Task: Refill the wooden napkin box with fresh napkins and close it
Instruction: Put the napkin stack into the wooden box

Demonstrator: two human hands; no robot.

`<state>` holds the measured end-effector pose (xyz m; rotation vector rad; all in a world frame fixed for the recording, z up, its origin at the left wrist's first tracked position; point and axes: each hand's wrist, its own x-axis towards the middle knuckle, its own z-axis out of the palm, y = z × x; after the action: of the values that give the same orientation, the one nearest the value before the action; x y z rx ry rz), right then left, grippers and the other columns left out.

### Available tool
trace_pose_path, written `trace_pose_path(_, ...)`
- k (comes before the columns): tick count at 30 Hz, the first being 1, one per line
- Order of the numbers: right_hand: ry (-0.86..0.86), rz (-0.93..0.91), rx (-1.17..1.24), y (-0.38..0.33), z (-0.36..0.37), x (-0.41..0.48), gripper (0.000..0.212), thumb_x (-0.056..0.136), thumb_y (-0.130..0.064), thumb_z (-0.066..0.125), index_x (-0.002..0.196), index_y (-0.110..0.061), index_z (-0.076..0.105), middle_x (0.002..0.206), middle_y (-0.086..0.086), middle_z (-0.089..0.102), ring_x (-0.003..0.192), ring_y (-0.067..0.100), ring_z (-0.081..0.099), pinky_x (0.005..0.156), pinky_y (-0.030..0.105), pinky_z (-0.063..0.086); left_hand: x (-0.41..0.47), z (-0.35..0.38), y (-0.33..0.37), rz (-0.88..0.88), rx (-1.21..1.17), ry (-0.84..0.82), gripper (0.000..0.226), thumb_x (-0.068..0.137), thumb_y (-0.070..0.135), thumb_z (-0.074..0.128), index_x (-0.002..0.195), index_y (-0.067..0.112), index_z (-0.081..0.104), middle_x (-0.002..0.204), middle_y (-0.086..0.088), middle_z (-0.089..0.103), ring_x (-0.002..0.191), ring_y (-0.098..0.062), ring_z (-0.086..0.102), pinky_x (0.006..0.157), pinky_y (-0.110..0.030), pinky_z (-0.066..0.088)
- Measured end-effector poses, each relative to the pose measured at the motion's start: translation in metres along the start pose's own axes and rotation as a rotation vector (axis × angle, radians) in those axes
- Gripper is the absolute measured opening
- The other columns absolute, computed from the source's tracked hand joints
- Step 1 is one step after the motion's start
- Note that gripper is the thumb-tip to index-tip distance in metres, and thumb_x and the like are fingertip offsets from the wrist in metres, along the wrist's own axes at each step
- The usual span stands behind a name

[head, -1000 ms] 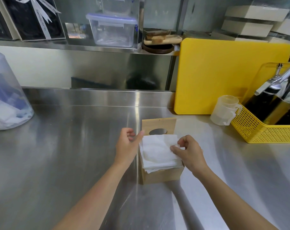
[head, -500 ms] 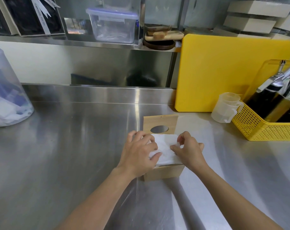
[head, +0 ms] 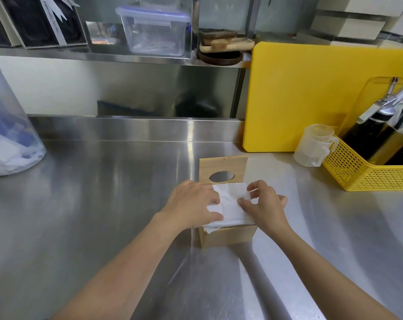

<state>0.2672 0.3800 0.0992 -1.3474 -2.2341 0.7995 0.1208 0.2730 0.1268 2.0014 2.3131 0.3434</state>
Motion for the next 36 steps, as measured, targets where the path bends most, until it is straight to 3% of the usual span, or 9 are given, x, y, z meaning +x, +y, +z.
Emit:
trace_pose_path(5,0.028,-0.084,-0.011,0.003,0.003,-0.005,0.023,0.088,-0.026,0.059,0.109,-0.017,0.052,0.105,0.004,0.057,0.101,0.021,0.033,0.074,0.024,0.017,-0.001,0.007,0.007,-0.008,0.006,-0.003,0.036,0.082,0.049,0.057,0.111,0.028,0.062,0.120,0.010,0.059,0.110,-0.013,0.048,0.083,-0.029,0.038)
trace_pose_path(9,-0.067,-0.165,-0.251,-0.003,-0.006,0.002,0.025,0.090,-0.021,0.052,0.113,-0.012,0.055,0.097,0.006,0.058,0.073,0.013,0.018,0.095,0.038,0.034,0.000,0.009,0.007,-0.010,-0.004,-0.027,0.035,0.082,0.046,0.058,0.112,0.028,0.062,0.120,0.011,0.058,0.111,-0.013,0.048,0.080,-0.029,0.039)
trace_pose_path(11,-0.099,-0.175,-0.304,-0.008,-0.010,0.007,0.028,0.089,-0.020,0.050,0.116,-0.014,0.054,0.095,0.005,0.057,0.073,0.013,0.021,0.094,0.038,0.036,0.002,0.009,0.007,-0.008,0.004,-0.043,0.034,0.082,0.046,0.059,0.110,0.027,0.062,0.118,0.010,0.059,0.109,-0.014,0.048,0.078,-0.029,0.039)
trace_pose_path(17,-0.156,-0.315,-0.563,-0.009,-0.001,0.012,0.036,0.085,-0.016,0.045,0.121,-0.017,0.050,0.090,0.008,0.060,0.090,0.025,0.047,0.070,0.033,0.012,0.003,0.013,0.006,-0.039,-0.033,-0.096,0.033,0.081,0.045,0.060,0.109,0.027,0.063,0.117,0.009,0.060,0.111,-0.016,0.049,0.078,-0.029,0.038)
trace_pose_path(20,-0.162,-0.374,-0.629,-0.006,0.003,0.012,0.046,0.084,-0.011,0.043,0.128,-0.021,0.048,0.072,0.001,0.046,0.080,0.022,0.040,0.062,0.031,0.006,0.002,0.015,0.006,-0.055,-0.076,-0.148,0.033,0.083,0.041,0.059,0.111,0.024,0.062,0.122,0.007,0.058,0.117,-0.016,0.046,0.084,-0.032,0.042)
trace_pose_path(25,-0.184,-0.407,-0.715,-0.010,0.003,0.015,0.046,0.083,-0.011,0.044,0.127,-0.024,0.049,0.080,0.001,0.048,0.082,0.022,0.045,0.059,0.033,0.004,-0.001,0.011,0.007,-0.044,-0.086,-0.151,0.035,0.086,0.043,0.055,0.110,0.019,0.062,0.122,0.005,0.054,0.120,-0.015,0.042,0.085,-0.035,0.045)
trace_pose_path(28,-0.192,-0.405,-0.685,-0.006,0.002,0.017,0.043,0.086,-0.013,0.043,0.126,-0.026,0.050,0.079,0.001,0.049,0.095,0.022,0.055,0.061,0.032,0.005,-0.004,0.006,0.010,-0.045,0.000,0.028,0.035,0.090,0.042,0.049,0.104,0.014,0.066,0.113,0.002,0.052,0.109,-0.015,0.044,0.081,-0.029,0.041)
trace_pose_path(33,-0.196,-0.374,-0.689,-0.003,0.004,0.017,0.032,0.088,-0.019,0.043,0.118,-0.021,0.055,0.078,0.001,0.051,0.093,0.024,0.055,0.081,0.036,0.017,-0.001,0.010,0.019,-0.163,0.150,-0.126,0.029,0.094,0.028,0.045,0.106,0.008,0.061,0.113,-0.008,0.057,0.102,-0.028,0.055,0.074,-0.033,0.040)
trace_pose_path(36,-0.180,-0.403,-0.731,0.000,0.007,0.015,0.029,0.087,-0.019,0.043,0.111,-0.020,0.058,0.078,0.000,0.053,0.081,0.021,0.043,0.084,0.037,0.015,-0.004,0.024,0.017,-0.082,0.312,-0.206,0.039,0.095,0.037,0.042,0.107,0.009,0.065,0.110,-0.010,0.065,0.112,-0.026,0.051,0.103,-0.034,0.029)
